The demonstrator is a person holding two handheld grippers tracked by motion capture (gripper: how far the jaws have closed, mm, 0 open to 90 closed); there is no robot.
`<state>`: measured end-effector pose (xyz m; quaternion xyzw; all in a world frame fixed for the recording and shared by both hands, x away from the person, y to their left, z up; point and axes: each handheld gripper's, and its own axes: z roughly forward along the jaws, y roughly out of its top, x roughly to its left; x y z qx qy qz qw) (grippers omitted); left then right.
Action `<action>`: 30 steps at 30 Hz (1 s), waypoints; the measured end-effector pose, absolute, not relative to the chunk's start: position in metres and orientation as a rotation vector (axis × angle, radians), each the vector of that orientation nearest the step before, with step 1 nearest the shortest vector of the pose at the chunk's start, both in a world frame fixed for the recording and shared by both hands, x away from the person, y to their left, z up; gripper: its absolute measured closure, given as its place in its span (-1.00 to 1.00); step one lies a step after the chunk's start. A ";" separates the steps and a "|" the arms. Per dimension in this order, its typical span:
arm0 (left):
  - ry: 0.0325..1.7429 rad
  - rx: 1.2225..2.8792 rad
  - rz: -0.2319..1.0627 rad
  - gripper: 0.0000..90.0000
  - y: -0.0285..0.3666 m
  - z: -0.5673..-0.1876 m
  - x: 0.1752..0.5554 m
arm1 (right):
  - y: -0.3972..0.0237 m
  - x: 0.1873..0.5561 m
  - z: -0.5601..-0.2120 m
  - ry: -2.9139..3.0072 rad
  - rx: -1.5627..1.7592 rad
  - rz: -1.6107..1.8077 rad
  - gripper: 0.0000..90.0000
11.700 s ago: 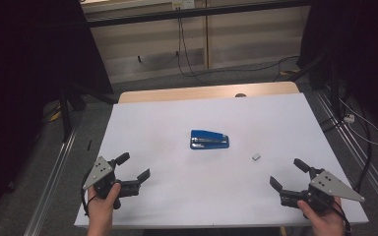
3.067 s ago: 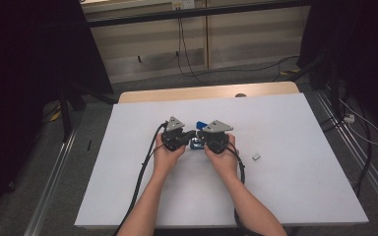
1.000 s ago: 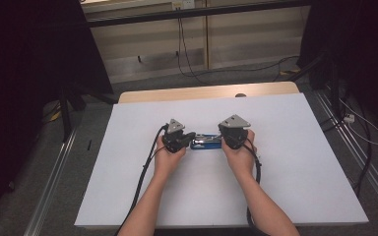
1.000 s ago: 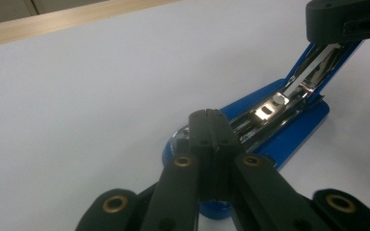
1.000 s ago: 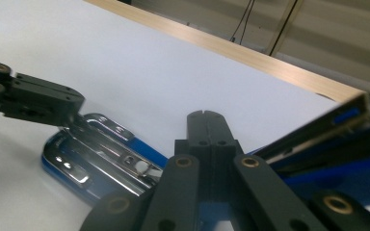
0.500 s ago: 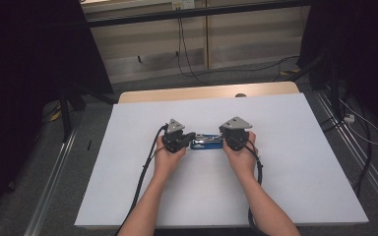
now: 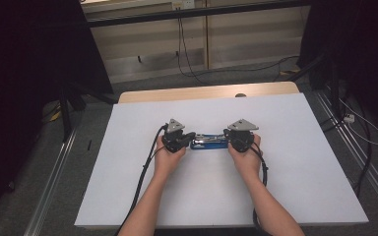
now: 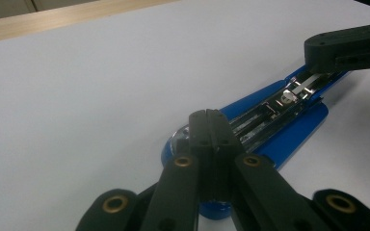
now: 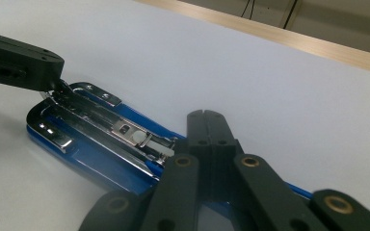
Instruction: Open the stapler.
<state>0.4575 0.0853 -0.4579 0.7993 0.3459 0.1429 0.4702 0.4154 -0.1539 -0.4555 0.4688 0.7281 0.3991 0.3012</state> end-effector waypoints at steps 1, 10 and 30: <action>0.850 1.954 0.342 1.00 0.086 -0.458 0.458 | -0.153 0.416 -0.454 1.943 1.236 1.046 1.00; 0.842 1.931 0.320 1.00 0.088 -0.458 0.459 | -0.158 0.414 -0.453 1.989 1.206 1.040 1.00; 0.808 1.918 0.274 0.47 0.098 -0.439 0.450 | -0.166 0.400 -0.437 2.006 1.164 1.035 0.44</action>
